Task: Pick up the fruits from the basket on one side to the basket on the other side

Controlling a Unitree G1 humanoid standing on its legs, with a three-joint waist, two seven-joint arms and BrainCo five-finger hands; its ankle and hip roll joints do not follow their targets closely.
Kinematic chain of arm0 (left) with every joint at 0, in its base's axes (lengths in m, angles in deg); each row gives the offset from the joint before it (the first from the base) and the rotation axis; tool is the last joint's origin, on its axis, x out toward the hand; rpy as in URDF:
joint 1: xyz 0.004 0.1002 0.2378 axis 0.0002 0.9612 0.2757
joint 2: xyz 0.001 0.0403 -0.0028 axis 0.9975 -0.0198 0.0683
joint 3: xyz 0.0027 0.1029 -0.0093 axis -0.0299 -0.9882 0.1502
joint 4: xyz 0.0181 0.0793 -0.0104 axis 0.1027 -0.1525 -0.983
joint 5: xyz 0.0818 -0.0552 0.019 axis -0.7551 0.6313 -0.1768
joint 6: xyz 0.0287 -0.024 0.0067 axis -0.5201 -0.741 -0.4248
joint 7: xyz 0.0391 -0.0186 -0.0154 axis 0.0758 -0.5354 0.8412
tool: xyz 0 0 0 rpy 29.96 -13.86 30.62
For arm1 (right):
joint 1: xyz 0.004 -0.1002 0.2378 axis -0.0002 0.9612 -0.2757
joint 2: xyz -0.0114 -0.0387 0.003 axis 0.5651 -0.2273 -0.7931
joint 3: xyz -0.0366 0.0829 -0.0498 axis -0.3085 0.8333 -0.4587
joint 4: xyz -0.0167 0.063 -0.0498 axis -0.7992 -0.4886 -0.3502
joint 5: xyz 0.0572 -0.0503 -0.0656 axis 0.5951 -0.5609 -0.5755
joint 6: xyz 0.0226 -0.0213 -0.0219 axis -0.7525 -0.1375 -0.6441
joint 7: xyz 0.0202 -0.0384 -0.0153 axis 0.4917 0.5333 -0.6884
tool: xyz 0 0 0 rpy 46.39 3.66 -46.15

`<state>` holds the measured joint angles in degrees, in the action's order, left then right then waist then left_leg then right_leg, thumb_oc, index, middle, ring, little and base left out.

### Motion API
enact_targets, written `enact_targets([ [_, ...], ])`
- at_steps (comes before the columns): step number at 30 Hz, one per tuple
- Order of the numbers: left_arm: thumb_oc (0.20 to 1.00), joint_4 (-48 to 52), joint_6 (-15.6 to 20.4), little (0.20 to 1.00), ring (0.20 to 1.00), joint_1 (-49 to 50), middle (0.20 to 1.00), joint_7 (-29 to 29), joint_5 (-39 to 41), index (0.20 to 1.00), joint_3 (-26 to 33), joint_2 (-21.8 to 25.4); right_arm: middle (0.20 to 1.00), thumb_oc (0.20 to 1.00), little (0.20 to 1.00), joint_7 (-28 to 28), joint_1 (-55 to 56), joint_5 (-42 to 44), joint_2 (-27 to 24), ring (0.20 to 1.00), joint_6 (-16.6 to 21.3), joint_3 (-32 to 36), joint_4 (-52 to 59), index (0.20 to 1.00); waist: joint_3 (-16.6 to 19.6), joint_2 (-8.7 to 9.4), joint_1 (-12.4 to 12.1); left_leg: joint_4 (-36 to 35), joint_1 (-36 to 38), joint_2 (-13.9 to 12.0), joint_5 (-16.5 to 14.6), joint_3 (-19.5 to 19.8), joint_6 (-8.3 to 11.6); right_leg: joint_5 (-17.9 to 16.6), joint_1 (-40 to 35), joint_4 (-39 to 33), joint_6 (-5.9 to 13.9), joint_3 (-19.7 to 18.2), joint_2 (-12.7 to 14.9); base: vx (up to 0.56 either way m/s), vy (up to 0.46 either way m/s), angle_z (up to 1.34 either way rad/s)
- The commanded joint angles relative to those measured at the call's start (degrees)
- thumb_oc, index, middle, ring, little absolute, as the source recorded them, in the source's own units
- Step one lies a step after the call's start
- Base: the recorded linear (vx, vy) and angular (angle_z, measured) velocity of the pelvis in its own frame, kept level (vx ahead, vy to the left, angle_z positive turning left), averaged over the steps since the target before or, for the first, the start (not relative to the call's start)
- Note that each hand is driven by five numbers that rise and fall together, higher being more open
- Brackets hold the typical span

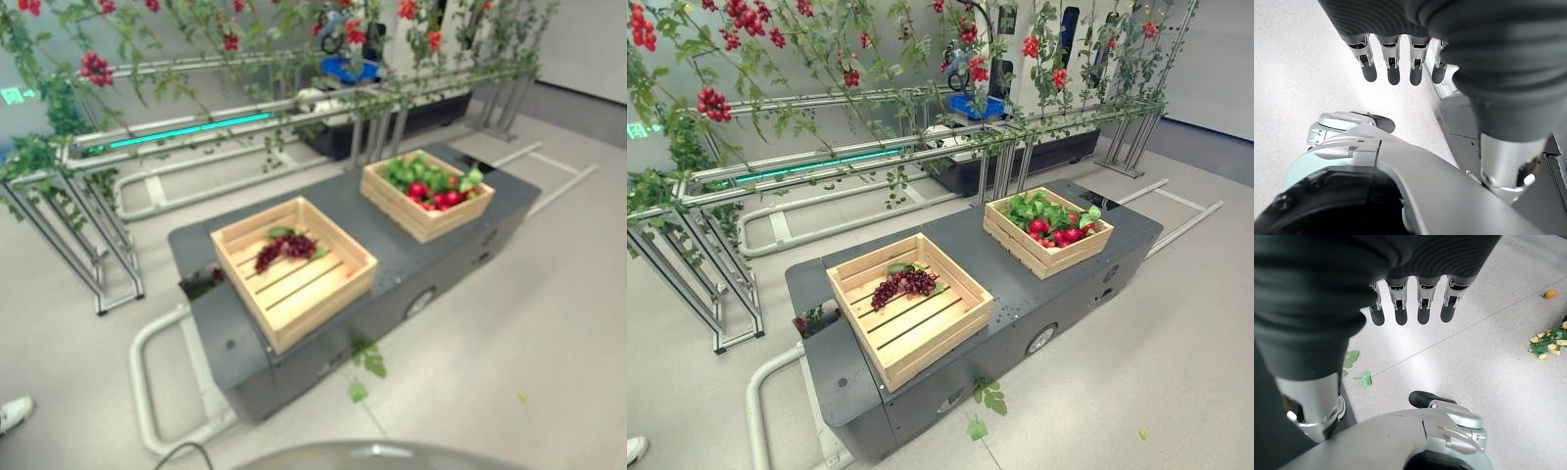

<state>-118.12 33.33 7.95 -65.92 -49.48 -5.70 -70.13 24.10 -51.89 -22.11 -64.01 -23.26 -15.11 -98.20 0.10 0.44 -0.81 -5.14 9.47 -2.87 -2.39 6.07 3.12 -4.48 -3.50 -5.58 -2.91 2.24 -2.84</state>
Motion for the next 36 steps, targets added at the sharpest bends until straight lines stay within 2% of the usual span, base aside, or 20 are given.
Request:
enact_targets([
  [1, 1.000, -3.3, 0.4, 1.000, 1.000, -3.2, 1.000, -0.1, -0.8, 1.000, -0.3, -1.6, 1.000, 1.000, 1.000, 0.0, -3.1, 0.1, -0.1, 1.000, 0.5, -0.9, -2.7, 1.000, -1.2, 2.12, 0.1, 0.1, 0.1, 3.1, -1.5, 1.9, -1.83, 5.2, -3.3, 0.6, 5.68, -0.1, 1.7, 0.00, 0.000, 0.00],
  [10, 1.000, -3.6, 0.3, 1.000, 1.000, -3.0, 1.000, -0.5, -0.6, 1.000, -0.3, -1.8, 1.000, 1.000, 1.000, -0.2, -3.1, 0.2, 0.1, 1.000, 0.5, -0.9, -2.8, 1.000, -1.4, 2.25, 0.0, 0.1, 0.1, 3.0, -1.6, 2.0, -1.82, 5.2, -3.2, 0.7, 5.72, -0.1, 1.7, 0.00, 0.000, 0.00],
  [26, 1.000, -3.3, 0.3, 1.000, 1.000, -3.6, 1.000, 0.3, -4.8, 1.000, -2.9, -1.6, 1.000, 1.000, 1.000, -0.3, -3.5, 0.0, -0.1, 1.000, 0.4, -1.3, -2.6, 1.000, -1.7, 1.90, 0.3, 0.2, 0.1, 2.9, -1.8, 1.9, -1.84, 5.5, -3.0, 1.0, 5.65, -0.1, 1.6, 0.00, 0.000, 0.00],
  [31, 1.000, -2.3, 0.6, 1.000, 1.000, -4.9, 1.000, 1.9, -8.0, 1.000, -5.1, -0.6, 1.000, 1.000, 1.000, 0.1, -4.0, 0.0, -0.5, 1.000, 0.5, -1.7, -1.9, 1.000, -2.6, 1.73, 0.7, 0.5, -0.3, 2.7, -1.6, 1.8, -1.56, 5.6, -2.4, 1.6, 5.46, -0.2, 1.3, 0.00, 0.000, 0.00],
  [36, 1.000, -2.0, 0.8, 1.000, 1.000, -5.6, 1.000, 3.4, -8.0, 1.000, -4.7, 0.1, 1.000, 1.000, 1.000, 0.7, -4.2, 0.0, -1.1, 1.000, 0.7, -1.6, -1.4, 1.000, -4.1, 1.58, 1.0, 1.6, -1.2, 2.3, -1.3, 1.8, -0.99, 5.7, -1.6, 2.1, 5.16, 0.1, 1.0, -0.03, -0.048, 0.01],
])
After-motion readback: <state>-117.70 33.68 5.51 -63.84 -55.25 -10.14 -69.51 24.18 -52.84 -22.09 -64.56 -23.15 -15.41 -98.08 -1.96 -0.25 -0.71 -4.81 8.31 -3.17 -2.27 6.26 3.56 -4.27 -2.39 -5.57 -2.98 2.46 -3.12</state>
